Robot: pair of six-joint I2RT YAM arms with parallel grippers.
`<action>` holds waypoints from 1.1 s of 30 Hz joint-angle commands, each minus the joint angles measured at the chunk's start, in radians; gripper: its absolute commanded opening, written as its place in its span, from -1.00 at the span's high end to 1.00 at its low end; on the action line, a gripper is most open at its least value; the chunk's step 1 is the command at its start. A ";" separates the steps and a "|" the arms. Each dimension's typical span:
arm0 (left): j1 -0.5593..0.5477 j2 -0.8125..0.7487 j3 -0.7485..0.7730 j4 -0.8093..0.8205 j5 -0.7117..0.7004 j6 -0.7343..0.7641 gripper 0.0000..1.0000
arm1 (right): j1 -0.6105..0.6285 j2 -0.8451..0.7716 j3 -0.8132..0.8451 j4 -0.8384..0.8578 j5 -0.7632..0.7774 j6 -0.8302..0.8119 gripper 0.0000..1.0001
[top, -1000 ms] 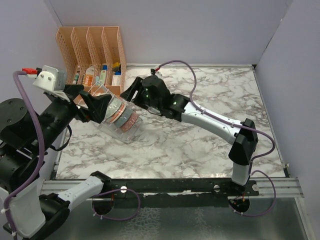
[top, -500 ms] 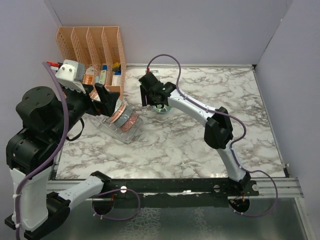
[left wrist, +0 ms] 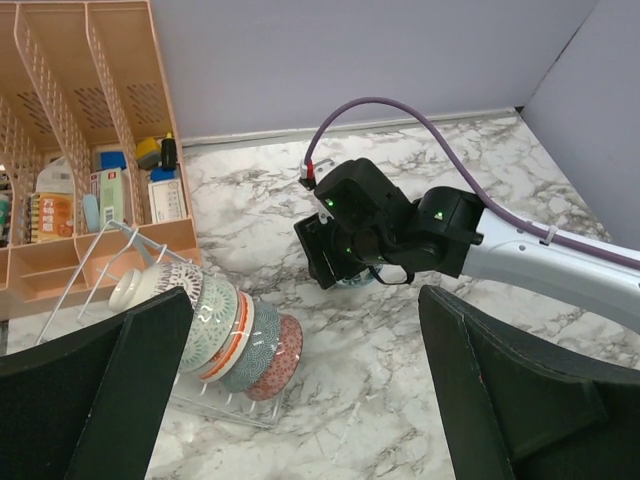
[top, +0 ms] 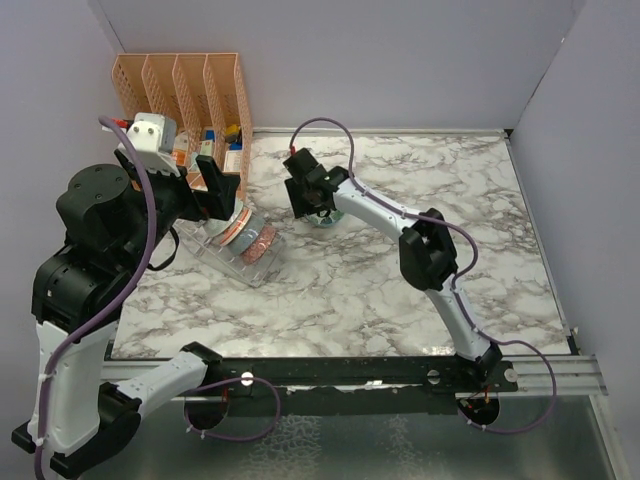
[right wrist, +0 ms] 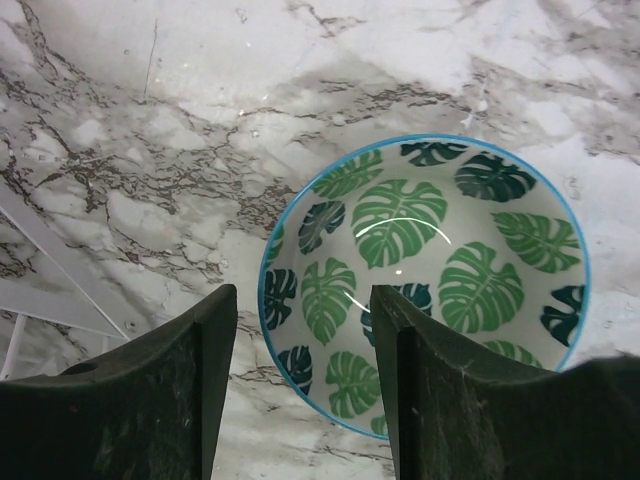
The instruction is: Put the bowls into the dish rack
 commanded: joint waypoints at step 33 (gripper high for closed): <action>-0.005 -0.052 0.151 -0.066 -0.005 0.014 -0.99 | 0.005 -0.442 -0.226 0.515 -0.308 0.323 0.98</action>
